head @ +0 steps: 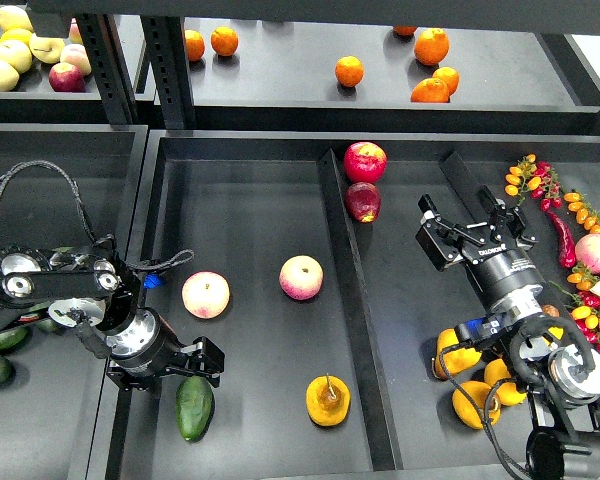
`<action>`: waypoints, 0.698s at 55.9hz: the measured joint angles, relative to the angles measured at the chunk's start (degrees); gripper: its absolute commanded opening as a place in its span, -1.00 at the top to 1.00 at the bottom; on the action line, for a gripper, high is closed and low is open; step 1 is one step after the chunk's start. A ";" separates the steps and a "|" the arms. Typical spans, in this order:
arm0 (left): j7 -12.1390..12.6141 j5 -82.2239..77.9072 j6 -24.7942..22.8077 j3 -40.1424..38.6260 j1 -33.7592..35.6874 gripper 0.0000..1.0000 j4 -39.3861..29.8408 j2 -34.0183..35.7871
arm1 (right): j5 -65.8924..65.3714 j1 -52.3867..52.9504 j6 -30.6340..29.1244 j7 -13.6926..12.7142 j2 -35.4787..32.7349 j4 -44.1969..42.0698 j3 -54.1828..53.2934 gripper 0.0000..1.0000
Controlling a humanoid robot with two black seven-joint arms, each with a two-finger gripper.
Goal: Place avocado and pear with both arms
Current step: 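Lower the left gripper onto the green avocado and close it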
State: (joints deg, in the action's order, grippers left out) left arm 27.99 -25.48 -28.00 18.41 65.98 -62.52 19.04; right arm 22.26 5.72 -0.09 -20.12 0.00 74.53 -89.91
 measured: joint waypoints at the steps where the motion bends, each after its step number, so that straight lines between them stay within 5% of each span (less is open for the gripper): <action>1: 0.00 -0.10 0.00 0.26 0.05 -0.99 0.19 -0.23 | 0.02 0.04 0.00 0.00 0.00 0.00 0.00 -1.00; 39: 0.01 -1.37 0.00 5.05 -0.63 -0.99 10.14 -7.75 | 0.07 1.40 -0.08 0.09 0.00 0.09 0.00 -1.00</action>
State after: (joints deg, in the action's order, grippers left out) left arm 28.00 -26.85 -28.00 23.46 65.35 -52.38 11.29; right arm 22.33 7.12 -0.17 -20.04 0.00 74.62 -89.91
